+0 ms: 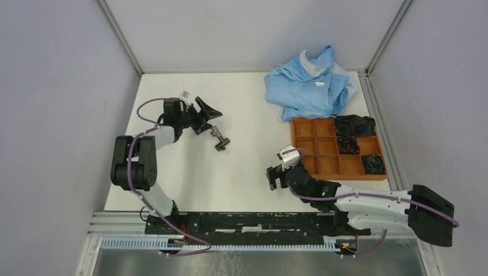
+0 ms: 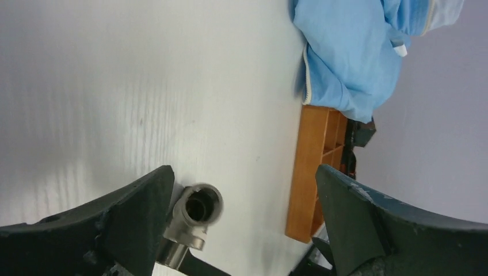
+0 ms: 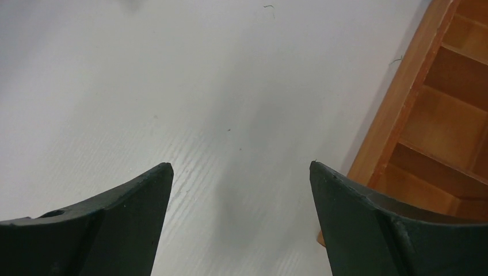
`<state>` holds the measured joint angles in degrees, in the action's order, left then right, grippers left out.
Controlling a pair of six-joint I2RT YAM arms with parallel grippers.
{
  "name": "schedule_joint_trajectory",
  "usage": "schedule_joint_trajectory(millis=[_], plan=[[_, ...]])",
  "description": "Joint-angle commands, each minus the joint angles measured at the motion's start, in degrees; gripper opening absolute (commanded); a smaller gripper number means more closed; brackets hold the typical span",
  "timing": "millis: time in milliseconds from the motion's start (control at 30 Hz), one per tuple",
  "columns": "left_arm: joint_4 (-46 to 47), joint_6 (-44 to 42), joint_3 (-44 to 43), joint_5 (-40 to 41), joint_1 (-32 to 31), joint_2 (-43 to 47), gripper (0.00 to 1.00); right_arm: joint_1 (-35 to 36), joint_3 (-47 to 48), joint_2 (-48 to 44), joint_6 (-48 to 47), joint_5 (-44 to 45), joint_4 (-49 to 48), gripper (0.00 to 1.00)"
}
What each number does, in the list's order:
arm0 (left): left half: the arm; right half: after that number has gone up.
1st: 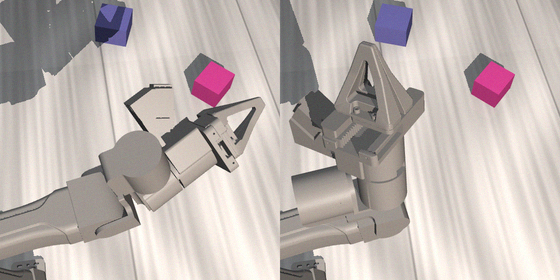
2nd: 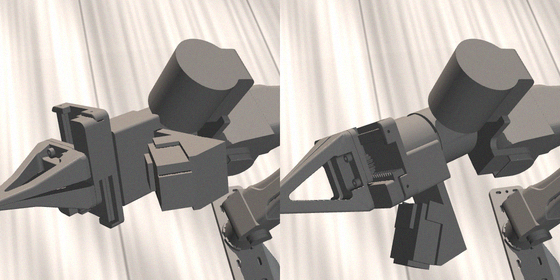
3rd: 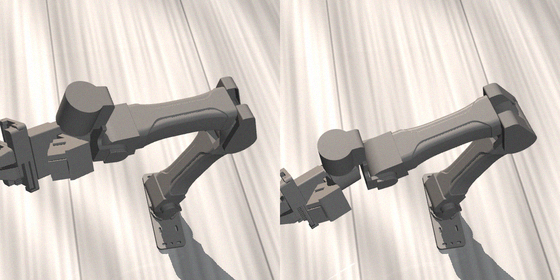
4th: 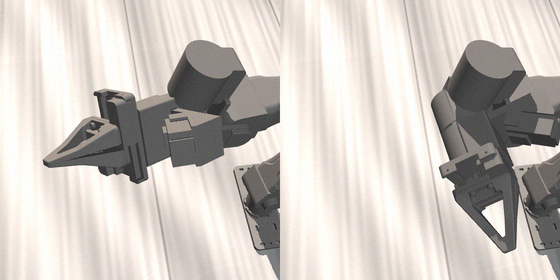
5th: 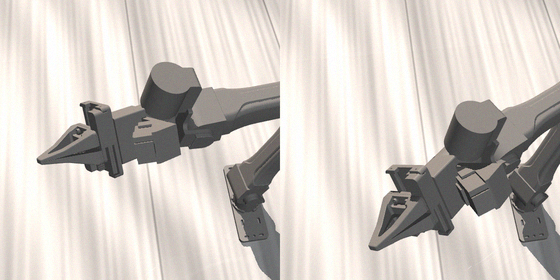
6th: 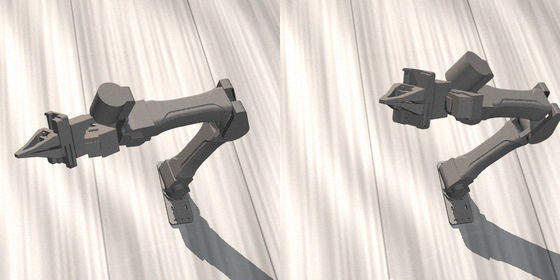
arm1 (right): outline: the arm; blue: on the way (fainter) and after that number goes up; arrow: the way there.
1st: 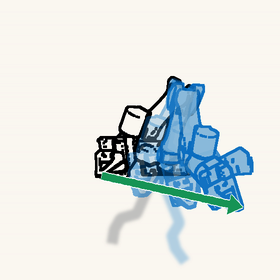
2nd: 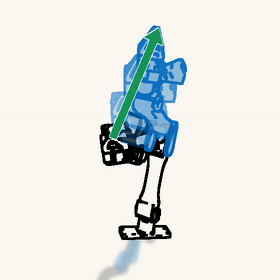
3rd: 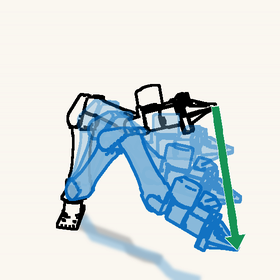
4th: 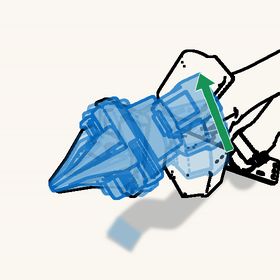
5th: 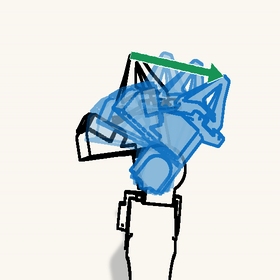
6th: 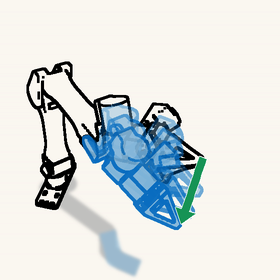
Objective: Install the water faucets
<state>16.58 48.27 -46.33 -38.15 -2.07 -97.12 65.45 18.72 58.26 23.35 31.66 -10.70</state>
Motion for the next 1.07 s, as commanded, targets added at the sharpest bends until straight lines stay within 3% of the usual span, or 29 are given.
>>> schedule_joint_trajectory(millis=[0,100,267,500,767,900,1033], plan=[[-13.0,-12.1,-9.8,8.5,0.0,3.6,1.00,-0.2,2.8,-2.7,1.3,4.0,7.6,0.97],[-24.7,-18.8,-15.2,14.9,0.0,8.7,1.00,-0.2,5.2,-4.0,0.8,7.1,11.8,0.98],[-36.3,-23.2,-16.6,23.1,-0.1,22.1,1.00,-0.2,13.9,-2.4,-0.3,12.0,20.4,0.98],[-47.3,-25.1,-12.7,22.3,-0.1,40.4,1.00,-0.2,28.0,2.7,1.8,21.3,32.5,0.98],[-59.2,-23.0,-6.6,14.1,-0.1,50.8,1.00,-0.2,28.3,-0.4,0.0,21.0,31.0,0.98],[-63.1,-22.8,-4.6,17.1,-0.1,57.4,1.00,-0.2,26.9,-2.6,0.6,20.8,30.3,0.98],[-64.5,-23.2,-3.4,19.3,-0.2,58.3,1.00,-0.2,25.4,-3.9,1.4,20.9,29.1,0.98]])
